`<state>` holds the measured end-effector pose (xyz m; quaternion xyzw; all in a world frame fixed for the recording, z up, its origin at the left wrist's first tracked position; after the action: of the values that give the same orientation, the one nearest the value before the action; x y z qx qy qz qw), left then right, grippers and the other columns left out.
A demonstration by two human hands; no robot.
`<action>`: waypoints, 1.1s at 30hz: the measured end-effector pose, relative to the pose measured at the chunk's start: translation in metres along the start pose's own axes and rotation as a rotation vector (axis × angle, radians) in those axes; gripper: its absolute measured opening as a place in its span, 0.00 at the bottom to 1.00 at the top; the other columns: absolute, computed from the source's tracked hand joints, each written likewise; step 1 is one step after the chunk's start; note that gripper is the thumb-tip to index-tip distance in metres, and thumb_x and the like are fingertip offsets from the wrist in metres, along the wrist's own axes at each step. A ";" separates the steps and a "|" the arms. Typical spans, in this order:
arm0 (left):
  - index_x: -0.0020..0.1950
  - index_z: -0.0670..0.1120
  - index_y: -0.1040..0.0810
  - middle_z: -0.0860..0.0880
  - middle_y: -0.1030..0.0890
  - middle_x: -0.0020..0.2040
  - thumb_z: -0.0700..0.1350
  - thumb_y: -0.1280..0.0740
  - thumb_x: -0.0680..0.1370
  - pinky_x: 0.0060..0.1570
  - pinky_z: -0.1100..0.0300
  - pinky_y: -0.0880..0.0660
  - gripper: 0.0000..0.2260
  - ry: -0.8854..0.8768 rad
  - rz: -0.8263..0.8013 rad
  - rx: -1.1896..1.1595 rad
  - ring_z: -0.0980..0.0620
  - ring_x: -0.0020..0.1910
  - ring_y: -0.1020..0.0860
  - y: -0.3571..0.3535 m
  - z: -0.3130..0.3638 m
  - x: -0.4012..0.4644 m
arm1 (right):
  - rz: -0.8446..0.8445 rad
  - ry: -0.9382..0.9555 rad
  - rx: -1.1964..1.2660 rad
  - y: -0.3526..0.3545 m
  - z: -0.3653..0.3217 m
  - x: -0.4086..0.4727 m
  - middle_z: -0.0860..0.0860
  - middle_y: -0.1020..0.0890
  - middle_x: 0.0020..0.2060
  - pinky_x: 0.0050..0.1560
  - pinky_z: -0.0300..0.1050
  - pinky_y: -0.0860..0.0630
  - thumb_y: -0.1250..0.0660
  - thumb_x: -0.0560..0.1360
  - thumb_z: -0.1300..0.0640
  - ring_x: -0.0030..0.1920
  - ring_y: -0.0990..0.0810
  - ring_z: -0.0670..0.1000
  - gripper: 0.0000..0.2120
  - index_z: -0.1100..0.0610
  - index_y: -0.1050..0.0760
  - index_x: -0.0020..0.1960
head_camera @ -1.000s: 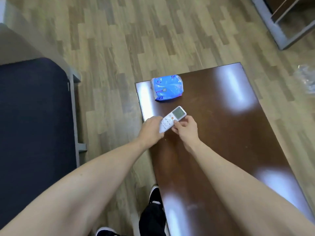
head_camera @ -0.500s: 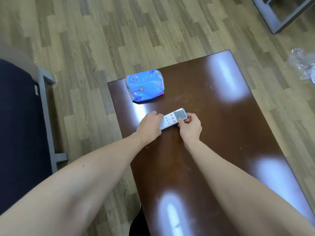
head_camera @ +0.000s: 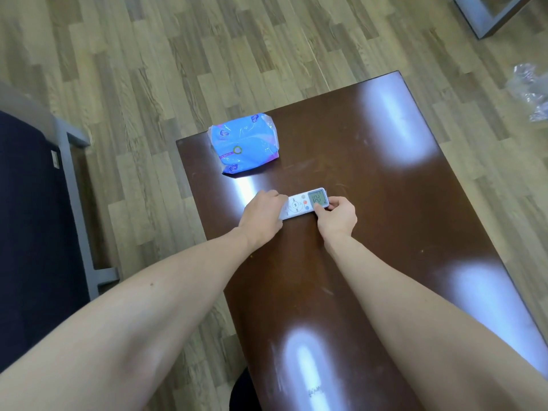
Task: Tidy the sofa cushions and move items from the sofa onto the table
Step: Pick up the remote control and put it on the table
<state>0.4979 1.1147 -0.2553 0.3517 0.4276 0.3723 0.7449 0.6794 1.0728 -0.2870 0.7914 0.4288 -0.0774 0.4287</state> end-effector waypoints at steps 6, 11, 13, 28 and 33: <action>0.72 0.46 0.30 0.45 0.23 0.67 0.44 0.29 0.76 0.64 0.50 0.27 0.24 0.014 0.013 -0.026 0.44 0.66 0.28 0.003 -0.006 -0.004 | 0.007 -0.003 0.001 0.003 -0.007 -0.005 0.54 0.16 0.51 0.57 0.48 0.22 0.26 0.72 0.61 0.54 0.18 0.54 0.15 0.59 0.20 0.58; 0.68 0.41 0.26 0.42 0.20 0.62 0.48 0.35 0.79 0.62 0.52 0.29 0.19 0.150 0.179 -0.175 0.42 0.63 0.25 0.034 -0.033 -0.022 | 0.054 -0.016 -0.002 0.018 -0.014 -0.022 0.54 0.16 0.53 0.59 0.48 0.23 0.31 0.76 0.62 0.55 0.18 0.54 0.13 0.57 0.23 0.61; 0.61 0.41 0.21 0.42 0.17 0.57 0.46 0.37 0.80 0.57 0.55 0.29 0.14 0.315 0.309 -0.348 0.42 0.58 0.21 0.048 -0.059 -0.039 | 0.059 0.016 -0.004 0.022 -0.022 -0.035 0.55 0.15 0.51 0.57 0.49 0.22 0.36 0.77 0.62 0.54 0.17 0.56 0.10 0.57 0.22 0.57; 0.37 0.44 0.28 0.44 0.24 0.30 0.39 0.39 0.80 0.27 0.61 0.30 0.11 0.649 0.635 -1.390 0.49 0.26 0.27 0.091 -0.197 -0.311 | -0.212 0.509 0.059 -0.054 -0.131 -0.313 0.56 0.17 0.33 0.50 0.56 0.22 0.39 0.74 0.50 0.39 0.19 0.60 0.13 0.54 0.30 0.33; 0.45 0.43 0.24 0.46 0.21 0.32 0.40 0.37 0.80 0.29 0.59 0.26 0.05 0.840 0.808 -1.334 0.51 0.28 0.24 0.072 -0.259 -0.488 | -0.440 0.579 0.000 -0.110 -0.119 -0.465 0.52 0.21 0.30 0.27 0.27 0.31 0.39 0.78 0.57 0.26 0.23 0.40 0.11 0.60 0.28 0.38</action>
<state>0.0728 0.7848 -0.1116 -0.1975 0.2027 0.8771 0.3880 0.2803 0.9060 -0.0525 0.6693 0.6925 0.0595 0.2625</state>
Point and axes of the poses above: each hand's wrist, its own x-axis towards the middle knuckle, its own y-axis out of the back of the hand, z = x × y, the point moved 10 cm from there along x, towards the middle knuckle
